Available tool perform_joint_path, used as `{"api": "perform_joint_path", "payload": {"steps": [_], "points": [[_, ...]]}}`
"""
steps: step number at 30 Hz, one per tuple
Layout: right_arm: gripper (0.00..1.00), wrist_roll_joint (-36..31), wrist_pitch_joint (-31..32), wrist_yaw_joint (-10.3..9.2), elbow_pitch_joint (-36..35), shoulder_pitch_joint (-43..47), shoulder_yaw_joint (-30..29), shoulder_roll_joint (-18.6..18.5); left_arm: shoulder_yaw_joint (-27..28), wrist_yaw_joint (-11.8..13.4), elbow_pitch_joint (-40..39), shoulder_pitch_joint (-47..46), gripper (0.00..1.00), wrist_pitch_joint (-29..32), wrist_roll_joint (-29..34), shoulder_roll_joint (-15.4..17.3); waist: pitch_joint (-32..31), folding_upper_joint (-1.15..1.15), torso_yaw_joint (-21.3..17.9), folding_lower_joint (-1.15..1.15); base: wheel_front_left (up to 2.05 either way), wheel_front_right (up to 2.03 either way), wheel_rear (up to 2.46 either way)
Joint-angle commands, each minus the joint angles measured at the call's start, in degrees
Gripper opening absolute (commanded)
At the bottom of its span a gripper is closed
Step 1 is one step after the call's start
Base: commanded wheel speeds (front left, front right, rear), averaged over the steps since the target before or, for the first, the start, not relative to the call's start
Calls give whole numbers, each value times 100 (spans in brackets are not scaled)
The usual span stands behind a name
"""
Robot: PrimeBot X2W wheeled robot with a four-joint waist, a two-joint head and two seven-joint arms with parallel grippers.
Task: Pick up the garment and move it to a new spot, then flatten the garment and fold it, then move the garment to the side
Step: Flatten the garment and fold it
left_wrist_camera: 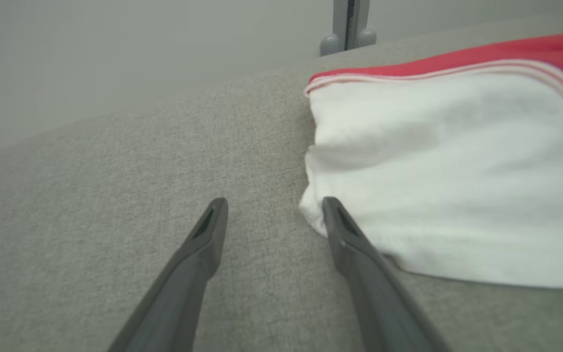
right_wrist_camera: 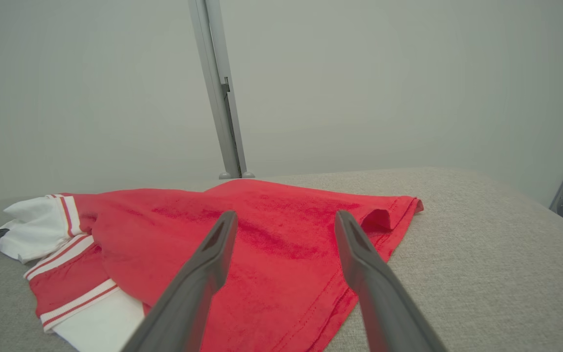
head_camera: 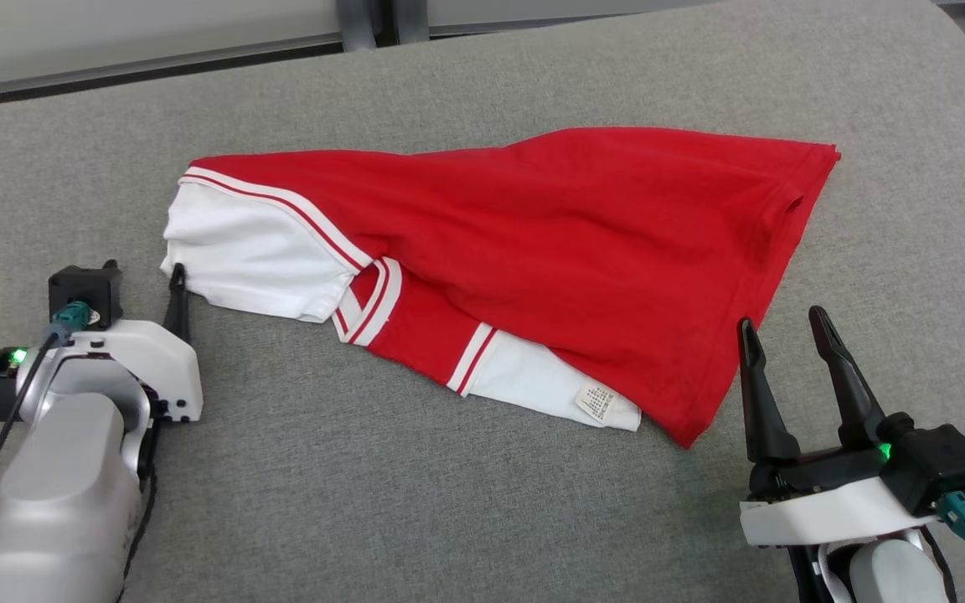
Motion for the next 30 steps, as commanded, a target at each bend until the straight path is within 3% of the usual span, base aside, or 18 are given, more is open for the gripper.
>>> {"api": "perform_joint_path", "payload": {"steps": [1, 2, 6, 7, 8, 9, 10, 11, 14, 20, 22, 30], "points": [[100, -12, -5, -2, -34, -79, -7, -11, -16, -42, 84, -159, 100, 0, 31, 72, 129, 0, -92, 0, 0, 0, 0], [100, 14, -5, -2, -53, -116, -6, -13, -49, -119, 331, -297, 90, 2, 30, 62, 197, 0, -126, 0, 0, 0, 0], [100, 68, -5, -2, -90, -150, -21, -10, -119, -278, 412, -406, 71, 2, 99, 47, 262, 0, -140, 0, 0, 0, 0], [100, 62, -5, -2, -87, -144, -24, -11, -151, -327, 381, -381, 50, 3, 117, 26, 259, 0, -139, 0, 0, 0, 0], [100, 61, -5, -2, -87, -134, -27, -11, -179, -385, 343, -344, 42, 2, 145, 19, 256, 0, -138, 0, 0, 0, 0], [100, 70, -5, -2, -80, -124, -32, -11, -223, -418, 313, -294, 27, 1, 189, 19, 249, 0, -139, 0, 0, 0, 0], [100, 81, -5, -2, -76, -116, -44, -12, -270, -459, 324, -228, 4, 2, 223, 4, 232, 0, -138, 0, 0, 0, 0], [100, 89, -5, -2, -76, -105, -57, -12, -321, -488, 335, -158, 0, 8, 262, -6, 208, 0, -136, 0, 0, 0, 0], [100, 88, -5, -2, -63, -42, -78, -11, -412, -510, 363, 47, 0, 16, 339, -29, 122, 0, -125, 0, 0, 0, 0], [100, 135, -5, -2, 14, 60, 8, -9, -122, -292, -315, 299, 0, -1, 185, 26, -35, 0, -110, 0, 0, 0, 0], [100, 281, -5, -3, 194, 220, 115, -16, 264, -367, -887, 619, 0, -2, -127, -4, -125, 0, -74, 0, 0, 0, 0], [100, 253, -5, -3, 439, 589, 560, -13, 964, -571, -2102, 1250, 0, -2, -658, 131, 5, 0, 65, 0, 0, 0, 0]]}}
